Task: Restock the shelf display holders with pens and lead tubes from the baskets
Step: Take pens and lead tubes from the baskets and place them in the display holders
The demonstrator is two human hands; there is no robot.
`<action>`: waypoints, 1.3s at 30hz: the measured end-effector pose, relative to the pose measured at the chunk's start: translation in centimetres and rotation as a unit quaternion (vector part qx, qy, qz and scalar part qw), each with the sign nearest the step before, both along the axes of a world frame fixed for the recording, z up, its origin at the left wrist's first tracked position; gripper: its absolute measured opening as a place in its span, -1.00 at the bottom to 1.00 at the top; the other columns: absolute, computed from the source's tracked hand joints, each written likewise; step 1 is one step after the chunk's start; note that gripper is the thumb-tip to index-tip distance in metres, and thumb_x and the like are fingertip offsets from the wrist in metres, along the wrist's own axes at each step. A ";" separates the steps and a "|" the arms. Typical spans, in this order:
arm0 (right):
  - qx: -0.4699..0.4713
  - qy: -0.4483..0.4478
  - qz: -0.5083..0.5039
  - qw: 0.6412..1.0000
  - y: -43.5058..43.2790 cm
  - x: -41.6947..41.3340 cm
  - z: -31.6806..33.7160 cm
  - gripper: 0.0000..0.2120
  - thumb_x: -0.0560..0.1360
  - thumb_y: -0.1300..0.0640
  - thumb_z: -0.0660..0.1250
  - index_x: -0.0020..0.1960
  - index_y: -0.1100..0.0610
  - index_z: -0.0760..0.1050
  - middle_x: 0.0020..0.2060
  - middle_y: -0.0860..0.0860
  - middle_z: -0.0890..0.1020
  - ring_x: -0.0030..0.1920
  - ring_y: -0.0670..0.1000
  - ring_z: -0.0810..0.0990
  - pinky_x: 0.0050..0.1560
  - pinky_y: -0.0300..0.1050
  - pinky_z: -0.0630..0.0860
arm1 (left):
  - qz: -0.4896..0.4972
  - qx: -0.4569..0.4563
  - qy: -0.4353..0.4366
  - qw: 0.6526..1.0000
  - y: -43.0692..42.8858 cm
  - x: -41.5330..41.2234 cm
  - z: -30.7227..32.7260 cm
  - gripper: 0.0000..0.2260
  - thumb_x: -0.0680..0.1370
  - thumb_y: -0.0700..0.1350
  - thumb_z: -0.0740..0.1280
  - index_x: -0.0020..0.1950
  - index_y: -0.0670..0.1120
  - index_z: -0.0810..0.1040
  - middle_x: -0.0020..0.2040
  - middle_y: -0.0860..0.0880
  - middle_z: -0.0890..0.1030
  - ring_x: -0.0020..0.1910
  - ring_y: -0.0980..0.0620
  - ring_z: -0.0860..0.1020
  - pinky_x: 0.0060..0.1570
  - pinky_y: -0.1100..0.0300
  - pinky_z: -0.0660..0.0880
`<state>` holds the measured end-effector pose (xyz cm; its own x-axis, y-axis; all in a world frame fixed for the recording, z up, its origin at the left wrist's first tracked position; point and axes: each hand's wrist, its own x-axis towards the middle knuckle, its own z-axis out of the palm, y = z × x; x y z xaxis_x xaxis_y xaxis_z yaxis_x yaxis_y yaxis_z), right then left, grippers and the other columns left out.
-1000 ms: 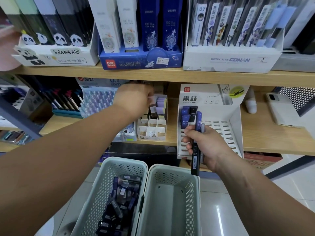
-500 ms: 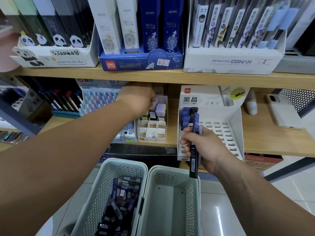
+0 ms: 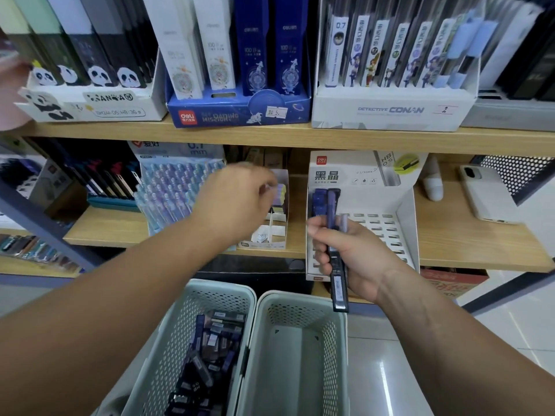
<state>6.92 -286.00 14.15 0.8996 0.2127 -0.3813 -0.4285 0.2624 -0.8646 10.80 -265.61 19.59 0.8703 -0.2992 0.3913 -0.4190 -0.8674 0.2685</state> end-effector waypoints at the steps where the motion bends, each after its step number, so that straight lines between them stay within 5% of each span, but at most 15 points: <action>1: -0.005 -0.005 0.029 1.000 0.0 -0.2 0.1 -0.84 0.53 0.25 0.44 0.09 0.13 0.56 -0.40 0.02 0.46 -0.44 -0.02 0.43 -0.49 -0.20 0.39 | 0.003 -0.076 0.034 0.997 -0.8 -1.0 -0.2 -0.87 0.58 -0.05 0.38 0.05 -0.03 0.70 -0.11 0.01 0.68 -0.12 0.04 0.61 -0.07 0.14 0.54; 3: -0.008 -0.009 0.088 0.996 0.1 -0.7 0.3 -0.80 0.53 0.27 0.43 0.12 0.14 0.54 -0.41 0.03 0.45 -0.46 -0.03 0.41 -0.50 -0.21 0.36 | 0.031 -0.237 0.166 0.957 -2.7 -2.4 -0.7 -0.89 0.56 0.00 0.42 -0.01 0.00 0.70 -0.23 0.09 0.65 -0.25 0.18 0.58 -0.18 0.25 0.52; 6: -0.035 -0.019 0.156 0.987 0.4 -1.4 0.5 -0.76 0.52 0.32 0.40 0.16 0.18 0.50 -0.41 0.03 0.43 -0.47 -0.04 0.40 -0.51 -0.22 0.34 | 0.044 -0.437 0.312 0.843 -5.1 -3.4 -1.6 -0.92 0.57 -0.13 0.43 -0.04 -0.13 0.68 -0.36 0.08 0.62 -0.40 0.25 0.58 -0.37 0.40 0.50; 12: -0.063 -0.006 0.148 0.987 -0.8 -2.0 0.7 -0.75 0.54 0.33 0.38 0.20 0.22 0.50 -0.33 0.10 0.54 -0.42 0.00 0.48 -0.53 -0.22 0.34 | 0.082 -0.513 0.336 0.786 -5.9 -3.3 -2.4 -0.92 0.59 -0.30 0.36 0.02 -0.20 0.66 -0.40 -0.04 0.62 -0.53 0.14 0.49 -0.49 0.32 0.45; 18: -0.086 0.034 0.049 0.995 -3.1 -2.0 0.1 -0.87 0.53 0.34 0.38 0.05 0.20 0.53 -0.34 0.11 0.63 -0.47 -0.02 0.48 -0.53 -0.24 0.35 | 0.136 -0.532 0.253 0.797 -4.8 -1.6 -2.6 -0.88 0.51 -0.31 0.47 0.03 -0.21 0.65 -0.21 -0.16 0.70 -0.35 0.04 0.64 -0.34 0.26 0.55; 21: -0.106 0.051 -0.038 0.992 -4.3 -1.5 -0.5 -0.87 0.53 0.35 0.37 0.06 0.21 0.56 -0.37 0.10 0.61 -0.49 -0.04 0.45 -0.53 -0.22 0.36 | 0.110 -0.451 0.166 0.870 -4.5 -0.7 -2.5 -0.85 0.47 -0.25 0.52 -0.10 -0.01 0.67 -0.23 -0.06 0.70 -0.28 0.04 0.67 -0.21 0.16 0.60; 25: -0.099 0.074 -0.127 0.984 -5.5 -1.0 -1.2 -0.89 0.53 0.36 0.36 -0.01 0.19 0.55 -0.38 0.09 0.57 -0.48 -0.03 0.44 -0.52 -0.21 0.39 | 0.027 -0.259 0.084 0.962 -5.1 -0.1 -2.6 -0.80 0.45 -0.19 0.54 -0.15 0.11 0.65 -0.24 0.16 0.65 -0.27 0.26 0.59 -0.21 0.40 0.53; 31: -0.064 0.075 -0.160 0.982 -5.4 -0.6 -1.1 -0.88 0.53 0.38 0.34 -0.08 0.18 0.55 -0.42 0.08 0.56 -0.50 -0.04 0.44 -0.53 -0.22 0.40 | -0.022 -0.171 0.073 0.982 -6.3 0.7 -4.3 -0.87 0.48 -0.25 0.51 0.01 -0.11 0.71 -0.14 0.02 0.69 -0.27 0.30 0.53 -0.17 0.57 0.40; 39: -0.048 0.078 -0.165 0.982 -5.4 -0.4 -0.8 -0.90 0.55 0.37 0.32 -0.06 0.20 0.54 -0.46 0.06 0.55 -0.49 -0.03 0.42 -0.52 -0.22 0.39 | -0.020 -0.161 0.072 0.984 -6.8 1.7 -4.9 -0.87 0.49 -0.22 0.50 0.01 -0.07 0.71 -0.26 0.23 0.56 -0.27 0.38 0.52 -0.20 0.59 0.38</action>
<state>6.51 -291.37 13.33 0.8421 -0.1248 -0.5246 -0.4632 0.3308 -0.8222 12.52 -272.42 14.67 0.9138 -0.2155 0.3444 -0.3885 -0.7111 0.5860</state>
